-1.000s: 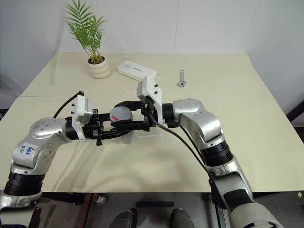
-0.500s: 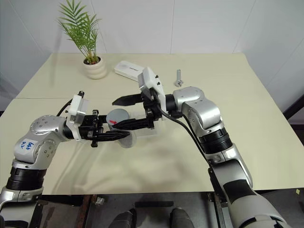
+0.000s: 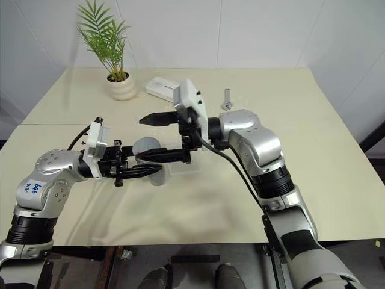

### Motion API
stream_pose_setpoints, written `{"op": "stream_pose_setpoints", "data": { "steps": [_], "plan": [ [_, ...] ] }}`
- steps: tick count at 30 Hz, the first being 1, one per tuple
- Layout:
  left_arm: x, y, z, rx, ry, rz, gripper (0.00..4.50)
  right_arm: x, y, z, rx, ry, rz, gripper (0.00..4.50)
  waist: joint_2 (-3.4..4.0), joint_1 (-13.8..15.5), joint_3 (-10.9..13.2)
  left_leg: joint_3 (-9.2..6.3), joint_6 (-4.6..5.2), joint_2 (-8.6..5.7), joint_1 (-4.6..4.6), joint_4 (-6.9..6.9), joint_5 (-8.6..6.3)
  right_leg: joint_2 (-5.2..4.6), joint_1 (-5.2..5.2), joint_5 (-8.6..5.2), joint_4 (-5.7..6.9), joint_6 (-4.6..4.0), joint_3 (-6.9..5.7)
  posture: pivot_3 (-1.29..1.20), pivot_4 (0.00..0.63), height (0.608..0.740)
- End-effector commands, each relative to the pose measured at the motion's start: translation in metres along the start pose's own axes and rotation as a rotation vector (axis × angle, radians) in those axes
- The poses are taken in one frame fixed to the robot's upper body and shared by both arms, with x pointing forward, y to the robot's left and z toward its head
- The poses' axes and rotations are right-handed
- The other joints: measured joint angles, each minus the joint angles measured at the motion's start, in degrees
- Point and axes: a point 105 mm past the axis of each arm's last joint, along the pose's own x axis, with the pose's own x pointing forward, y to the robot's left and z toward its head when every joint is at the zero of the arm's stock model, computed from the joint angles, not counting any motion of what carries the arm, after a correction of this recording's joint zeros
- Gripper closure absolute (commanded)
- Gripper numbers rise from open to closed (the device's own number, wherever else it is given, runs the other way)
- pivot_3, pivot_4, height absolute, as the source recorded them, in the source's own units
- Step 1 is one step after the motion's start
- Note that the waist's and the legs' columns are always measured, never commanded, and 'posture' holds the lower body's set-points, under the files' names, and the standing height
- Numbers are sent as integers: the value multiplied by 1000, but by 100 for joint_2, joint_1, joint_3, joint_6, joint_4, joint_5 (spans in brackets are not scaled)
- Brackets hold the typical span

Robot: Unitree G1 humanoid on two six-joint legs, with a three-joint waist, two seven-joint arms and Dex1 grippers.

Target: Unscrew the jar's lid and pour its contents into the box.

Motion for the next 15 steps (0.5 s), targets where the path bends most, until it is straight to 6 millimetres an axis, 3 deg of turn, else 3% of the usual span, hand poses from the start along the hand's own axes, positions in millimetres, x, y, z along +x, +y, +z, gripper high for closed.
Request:
{"op": "stream_pose_setpoints", "data": {
  "steps": [1, 15],
  "plan": [
    [-2, 0, 9, 36, -18, 4, 2514, 7, 2, 3, -40, 6, -16, 22, 0, 6, 0, 0, 0, 0, 0, 1, 0, 0, 0, 0, 1, 0, 0, 0, 150, 740],
    [3, -2, 12, 24, -38, -1, 2514, 13, -7, -6, -66, 30, -78, 22, 0, 3, 0, 0, 0, 0, 2, 2, 0, 0, 0, -1, 4, -1, 1, 0, 150, 740]
  ]
}}
